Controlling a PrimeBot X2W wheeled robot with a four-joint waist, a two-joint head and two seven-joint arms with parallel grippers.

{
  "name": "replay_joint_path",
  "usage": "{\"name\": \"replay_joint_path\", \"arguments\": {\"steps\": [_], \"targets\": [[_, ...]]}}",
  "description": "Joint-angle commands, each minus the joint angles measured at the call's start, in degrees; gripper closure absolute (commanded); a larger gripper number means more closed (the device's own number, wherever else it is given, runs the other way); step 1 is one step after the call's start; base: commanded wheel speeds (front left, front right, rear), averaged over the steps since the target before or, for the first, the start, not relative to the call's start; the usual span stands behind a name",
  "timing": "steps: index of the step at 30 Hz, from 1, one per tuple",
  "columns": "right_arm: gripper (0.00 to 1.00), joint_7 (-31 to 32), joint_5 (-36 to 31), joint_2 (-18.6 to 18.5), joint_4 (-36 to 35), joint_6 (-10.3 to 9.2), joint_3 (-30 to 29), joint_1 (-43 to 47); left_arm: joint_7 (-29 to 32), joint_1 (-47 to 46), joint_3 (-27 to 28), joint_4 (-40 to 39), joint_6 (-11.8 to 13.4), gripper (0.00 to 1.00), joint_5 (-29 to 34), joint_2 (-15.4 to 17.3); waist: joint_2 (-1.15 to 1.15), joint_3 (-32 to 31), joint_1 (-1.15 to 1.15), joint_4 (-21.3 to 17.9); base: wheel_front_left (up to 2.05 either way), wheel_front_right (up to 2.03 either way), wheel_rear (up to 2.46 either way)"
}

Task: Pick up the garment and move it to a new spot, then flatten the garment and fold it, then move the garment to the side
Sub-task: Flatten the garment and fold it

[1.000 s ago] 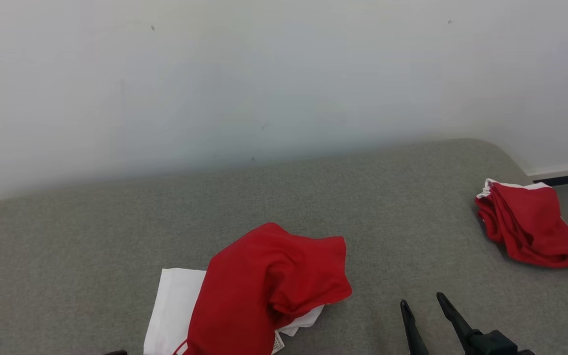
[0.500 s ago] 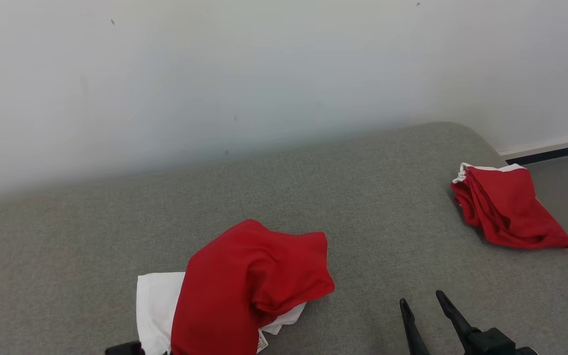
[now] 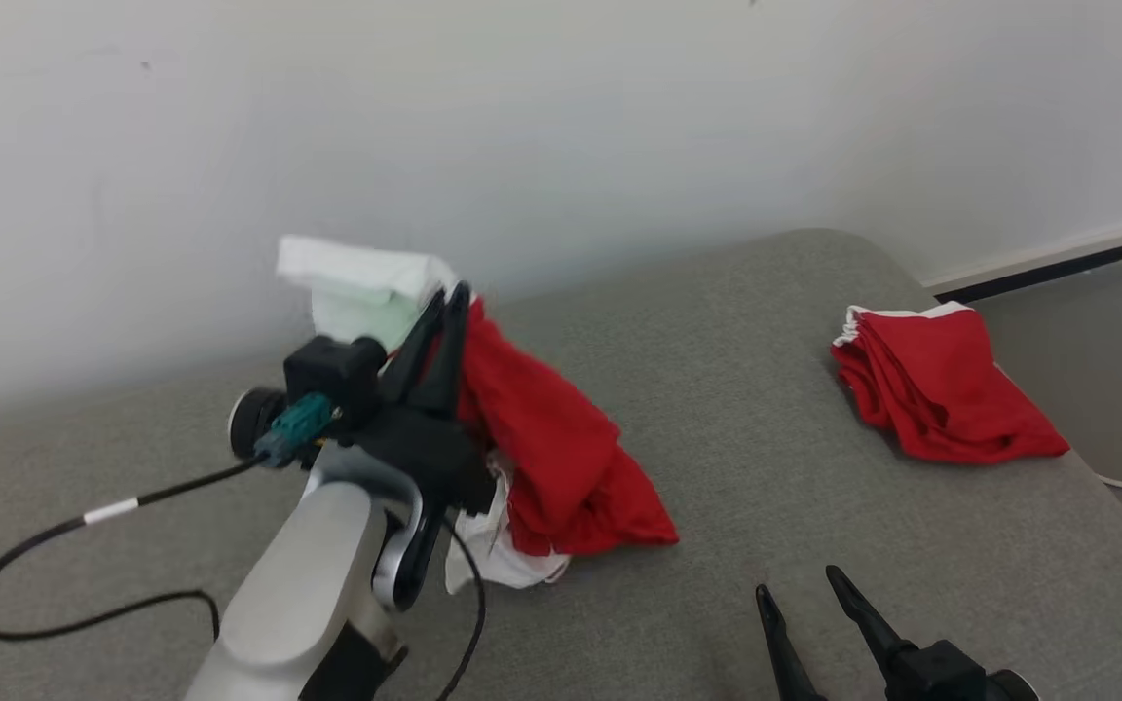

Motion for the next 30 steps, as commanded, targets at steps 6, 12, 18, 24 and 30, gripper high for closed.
{"name": "replay_joint_path", "arguments": {"steps": [6,12,18,24,30], "targets": [[0.00,-0.97,0.45,0.37,1.20,-0.14,1.81,-1.48,-0.70,-11.90,-8.60,-4.46,0.80,1.00,-1.38,-0.07,0.00,1.32,-0.01,-6.51,0.00,0.00,0.00],[0.00,-1.65,0.21,0.58,2.26,-0.14,1.72,-1.89,-1.43,-20.95,-10.71,-15.22,3.79,1.00,-7.30,-0.06,0.00,2.43,-0.01,-8.12,0.00,0.00,0.00],[0.00,-2.14,0.12,0.71,2.47,-0.14,1.13,-2.23,-1.43,-18.49,-8.53,-22.32,7.56,1.00,-8.25,0.07,0.00,3.66,-0.01,-5.74,0.00,0.00,0.00],[0.00,-2.01,-0.04,0.83,2.09,-0.14,1.02,-2.02,-1.44,-6.64,-4.23,-15.90,8.05,1.00,-5.00,1.57,0.00,5.38,-0.01,-0.46,0.00,0.00,0.00],[0.00,-1.60,-0.42,0.87,1.53,-0.14,1.38,-2.15,-1.45,5.41,3.20,-10.12,9.13,1.00,-1.74,3.91,0.00,6.27,-0.01,3.69,0.00,0.00,0.00]]}}
